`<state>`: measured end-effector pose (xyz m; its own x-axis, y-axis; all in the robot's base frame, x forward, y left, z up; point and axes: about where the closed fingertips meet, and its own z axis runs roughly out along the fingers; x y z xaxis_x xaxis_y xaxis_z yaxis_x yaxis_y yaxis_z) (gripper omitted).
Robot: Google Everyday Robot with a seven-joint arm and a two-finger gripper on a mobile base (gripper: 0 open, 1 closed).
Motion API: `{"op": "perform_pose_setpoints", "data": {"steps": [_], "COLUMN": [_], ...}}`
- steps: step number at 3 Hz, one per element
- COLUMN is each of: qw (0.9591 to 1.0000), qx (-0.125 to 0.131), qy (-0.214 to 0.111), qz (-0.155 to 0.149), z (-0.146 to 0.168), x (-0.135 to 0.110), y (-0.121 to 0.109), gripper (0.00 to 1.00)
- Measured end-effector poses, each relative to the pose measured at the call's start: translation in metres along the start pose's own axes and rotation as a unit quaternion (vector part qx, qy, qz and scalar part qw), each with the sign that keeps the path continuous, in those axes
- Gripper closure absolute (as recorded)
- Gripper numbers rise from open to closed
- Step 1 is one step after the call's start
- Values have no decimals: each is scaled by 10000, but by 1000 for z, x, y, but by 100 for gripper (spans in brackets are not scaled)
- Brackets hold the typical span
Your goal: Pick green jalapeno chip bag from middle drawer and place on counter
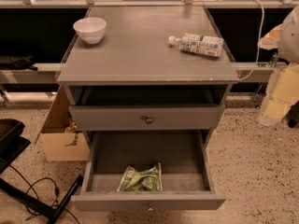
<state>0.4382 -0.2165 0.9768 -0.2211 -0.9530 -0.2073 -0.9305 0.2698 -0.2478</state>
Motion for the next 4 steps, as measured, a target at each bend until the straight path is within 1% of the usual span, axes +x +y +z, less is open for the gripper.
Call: {"op": "perform_pose_setpoints", "data": {"steps": [1, 2, 3, 4], "qw": [10000, 10000, 9990, 9975], "qx": [0, 2, -235, -270], "qy": [0, 51, -213, -505], "qz": [0, -77, -327, -412], "z": [0, 13, 85, 148], "x": [0, -9, -19, -25], "y": [0, 3, 15, 14], "gripper": [0, 0, 0, 0]}}
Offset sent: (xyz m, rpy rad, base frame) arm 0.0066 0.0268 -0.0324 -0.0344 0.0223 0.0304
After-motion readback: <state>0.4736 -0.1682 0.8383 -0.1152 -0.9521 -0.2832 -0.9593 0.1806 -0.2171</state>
